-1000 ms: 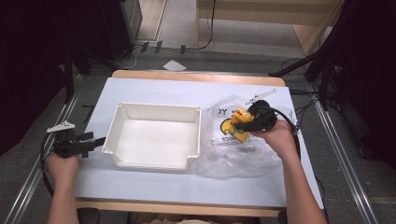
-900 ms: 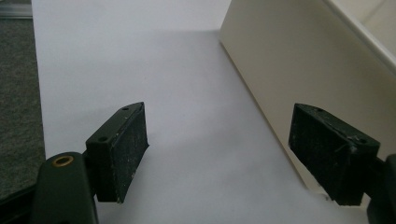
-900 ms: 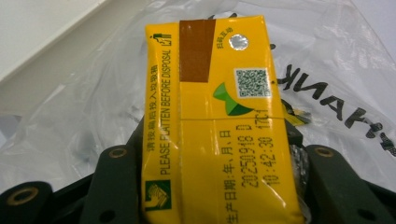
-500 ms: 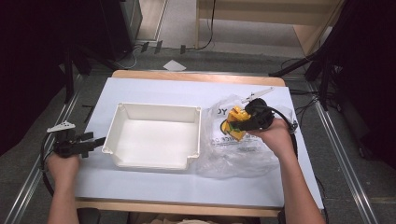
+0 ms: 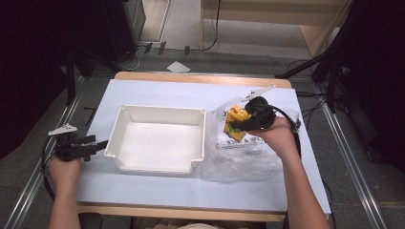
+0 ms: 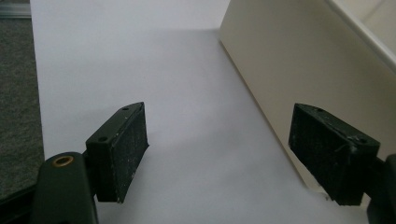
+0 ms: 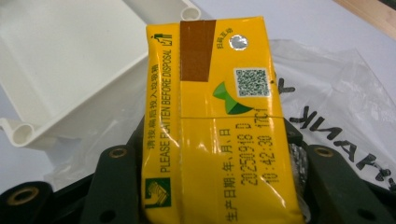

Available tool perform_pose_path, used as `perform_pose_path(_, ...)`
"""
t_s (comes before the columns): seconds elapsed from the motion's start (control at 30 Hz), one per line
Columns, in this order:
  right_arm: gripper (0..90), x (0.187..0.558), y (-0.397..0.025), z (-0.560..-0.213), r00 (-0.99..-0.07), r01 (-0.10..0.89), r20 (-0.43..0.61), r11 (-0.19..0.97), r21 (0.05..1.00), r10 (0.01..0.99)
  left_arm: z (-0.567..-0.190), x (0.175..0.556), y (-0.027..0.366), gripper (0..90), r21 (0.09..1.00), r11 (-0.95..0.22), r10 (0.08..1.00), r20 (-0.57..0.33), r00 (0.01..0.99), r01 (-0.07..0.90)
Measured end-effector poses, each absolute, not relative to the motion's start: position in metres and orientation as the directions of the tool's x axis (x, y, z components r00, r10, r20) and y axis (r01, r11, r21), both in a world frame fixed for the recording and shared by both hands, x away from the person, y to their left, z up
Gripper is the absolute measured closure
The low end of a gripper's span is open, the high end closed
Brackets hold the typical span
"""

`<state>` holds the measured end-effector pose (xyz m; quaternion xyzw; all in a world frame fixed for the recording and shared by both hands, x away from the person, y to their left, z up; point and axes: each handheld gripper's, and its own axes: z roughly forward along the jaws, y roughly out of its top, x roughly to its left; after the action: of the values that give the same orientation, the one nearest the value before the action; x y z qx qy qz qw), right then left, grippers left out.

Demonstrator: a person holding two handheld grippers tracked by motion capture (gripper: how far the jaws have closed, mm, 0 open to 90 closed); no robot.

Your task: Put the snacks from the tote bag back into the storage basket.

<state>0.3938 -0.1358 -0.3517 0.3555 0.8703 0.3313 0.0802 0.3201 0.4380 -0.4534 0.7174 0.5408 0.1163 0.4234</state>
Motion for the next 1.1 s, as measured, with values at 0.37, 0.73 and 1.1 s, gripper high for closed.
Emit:
perform_pose_path(0.37, 51.7, 0.393, -0.123, -0.343, -0.751, 0.549, 0.094, 0.540, 0.638, 0.653, -0.453, 0.320, 0.437, 20.8, 0.735, -0.056, 0.874, -0.291, 0.389, 0.676)
perform_pose_path(0.73, 51.7, 0.394, -0.109, -0.331, -0.769, 0.518, 0.060, 0.566, 0.641, 0.636, -0.454, 0.322, 0.437, 20.8, 0.734, -0.052, 0.875, -0.293, 0.385, 0.677)
perform_pose_path(1.1, 51.7, 0.399, -0.097, -0.315, -0.792, 0.489, 0.054, 0.579, 0.652, 0.608, -0.454, 0.322, 0.438, 20.8, 0.734, -0.051, 0.879, -0.289, 0.380, 0.678)
